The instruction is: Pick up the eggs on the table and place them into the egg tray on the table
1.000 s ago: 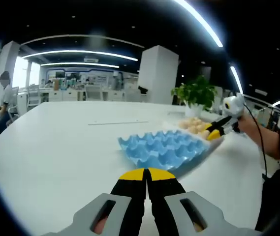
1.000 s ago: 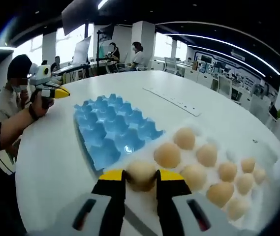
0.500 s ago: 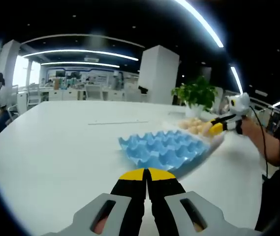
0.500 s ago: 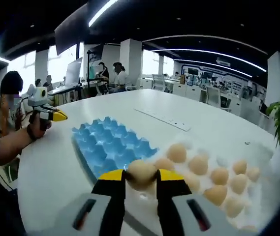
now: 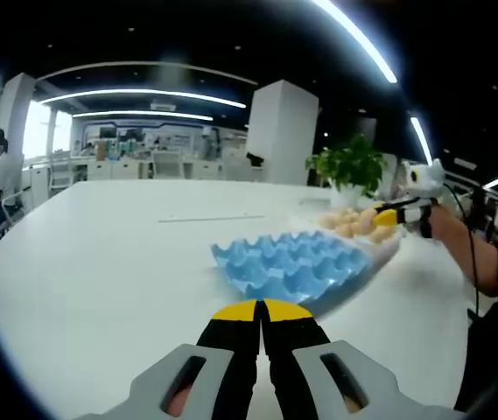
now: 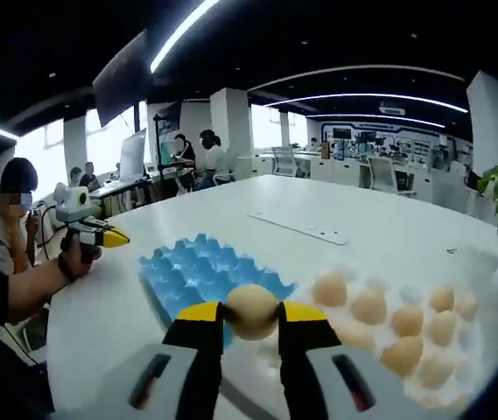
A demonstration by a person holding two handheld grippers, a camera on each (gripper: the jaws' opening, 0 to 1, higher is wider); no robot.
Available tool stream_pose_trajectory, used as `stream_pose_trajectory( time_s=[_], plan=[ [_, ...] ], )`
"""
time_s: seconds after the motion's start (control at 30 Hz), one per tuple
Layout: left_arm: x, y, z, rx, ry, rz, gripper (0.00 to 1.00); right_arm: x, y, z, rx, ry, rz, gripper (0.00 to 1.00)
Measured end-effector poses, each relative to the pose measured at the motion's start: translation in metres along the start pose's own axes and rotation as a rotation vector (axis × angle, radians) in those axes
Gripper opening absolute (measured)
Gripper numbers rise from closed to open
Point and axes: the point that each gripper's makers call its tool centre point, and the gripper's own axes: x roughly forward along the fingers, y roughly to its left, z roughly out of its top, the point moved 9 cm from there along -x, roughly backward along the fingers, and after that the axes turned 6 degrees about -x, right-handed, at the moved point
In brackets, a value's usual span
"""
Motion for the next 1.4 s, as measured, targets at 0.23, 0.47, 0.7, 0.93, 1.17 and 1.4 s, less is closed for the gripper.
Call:
stream_pose_trajectory(
  time_s=[0.23, 0.47, 0.7, 0.93, 1.17, 1.4],
  plan=[
    [0.000, -0.001, -0.001, -0.006, 0.000, -0.003, 0.00, 0.018, 0.013, 0.015, -0.021, -0.008, 0.043, 0.25],
    [0.000, -0.005, -0.002, 0.001, 0.003, -0.006, 0.00, 0.044, 0.034, 0.029, -0.034, -0.020, 0.100, 0.25],
    [0.000, -0.001, -0.001, 0.000, 0.003, -0.010, 0.00, 0.066, 0.044, 0.038, -0.043, -0.019, 0.138, 0.25],
    [0.000, -0.006, -0.002, 0.001, 0.002, -0.013, 0.00, 0.080, 0.055, 0.044, -0.058, -0.015, 0.167, 0.25],
    [-0.002, -0.008, -0.002, -0.002, 0.001, -0.014, 0.00, 0.091, 0.065, 0.047, -0.062, -0.009, 0.196, 0.25],
    [-0.004, -0.007, -0.001, -0.004, 0.001, -0.016, 0.00, 0.100, 0.077, 0.052, -0.066, -0.012, 0.219, 0.25]
  ],
)
